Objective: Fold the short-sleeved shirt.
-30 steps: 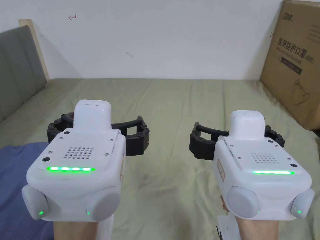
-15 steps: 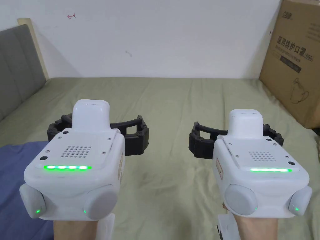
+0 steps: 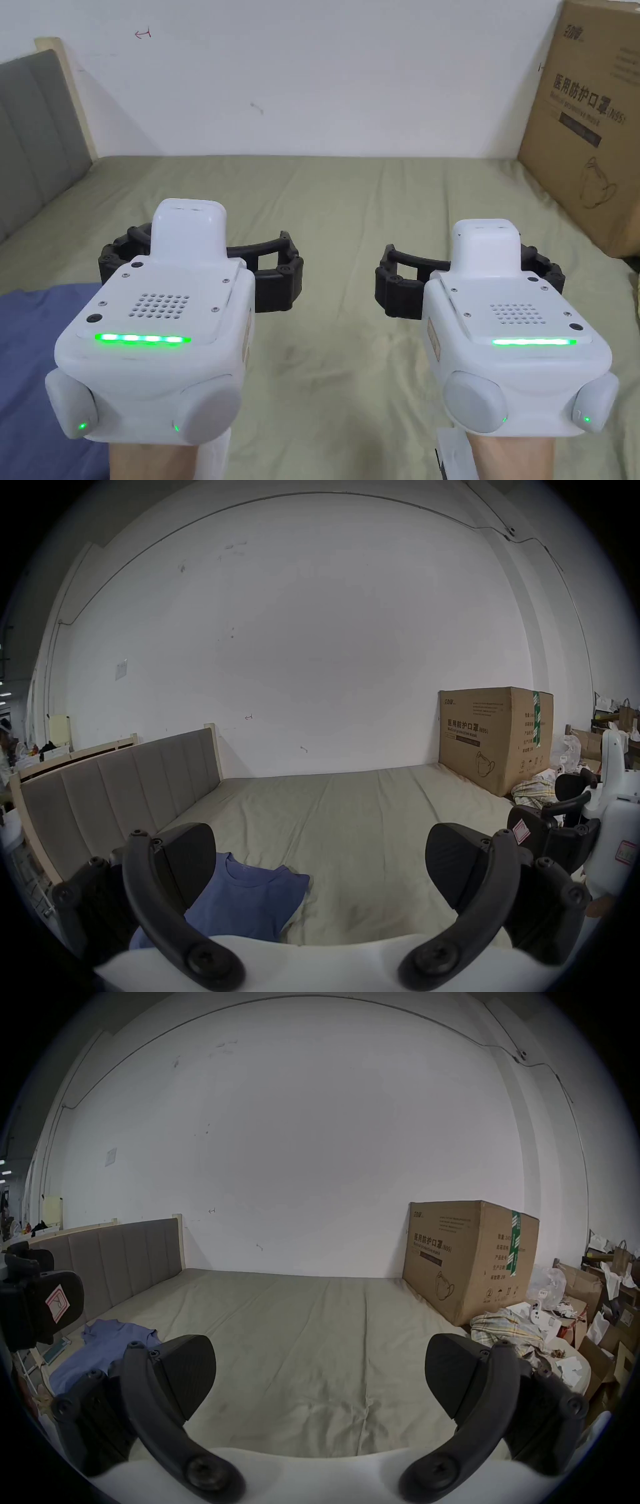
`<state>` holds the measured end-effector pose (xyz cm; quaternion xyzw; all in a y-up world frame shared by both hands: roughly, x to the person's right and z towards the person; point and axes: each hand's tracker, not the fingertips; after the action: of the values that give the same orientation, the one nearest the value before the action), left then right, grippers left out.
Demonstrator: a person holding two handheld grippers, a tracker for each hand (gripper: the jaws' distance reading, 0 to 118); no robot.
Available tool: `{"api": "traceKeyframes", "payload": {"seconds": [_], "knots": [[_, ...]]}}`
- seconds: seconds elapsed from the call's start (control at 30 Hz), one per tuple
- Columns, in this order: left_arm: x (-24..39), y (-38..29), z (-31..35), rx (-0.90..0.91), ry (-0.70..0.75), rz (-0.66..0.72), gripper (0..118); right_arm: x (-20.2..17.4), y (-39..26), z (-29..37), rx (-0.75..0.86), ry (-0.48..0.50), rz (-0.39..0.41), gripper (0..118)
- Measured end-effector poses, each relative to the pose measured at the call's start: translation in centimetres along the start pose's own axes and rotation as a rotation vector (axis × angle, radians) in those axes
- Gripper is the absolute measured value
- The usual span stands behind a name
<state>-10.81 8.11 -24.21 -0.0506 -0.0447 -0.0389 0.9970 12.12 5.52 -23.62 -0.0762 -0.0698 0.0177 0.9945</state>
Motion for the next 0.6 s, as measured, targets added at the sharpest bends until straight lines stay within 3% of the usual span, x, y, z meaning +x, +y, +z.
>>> {"api": "traceKeyframes", "payload": {"seconds": [0.33,0.6], "knots": [[0.03,0.14,0.06,0.008,0.006,-0.001,118,0.64,0.09,-0.11,-0.011,0.021,-0.046,118],[0.09,0.19,-0.05,0.005,0.009,-0.004,118,0.43,0.2,-0.1,-0.003,0.005,-0.012,118]]}}
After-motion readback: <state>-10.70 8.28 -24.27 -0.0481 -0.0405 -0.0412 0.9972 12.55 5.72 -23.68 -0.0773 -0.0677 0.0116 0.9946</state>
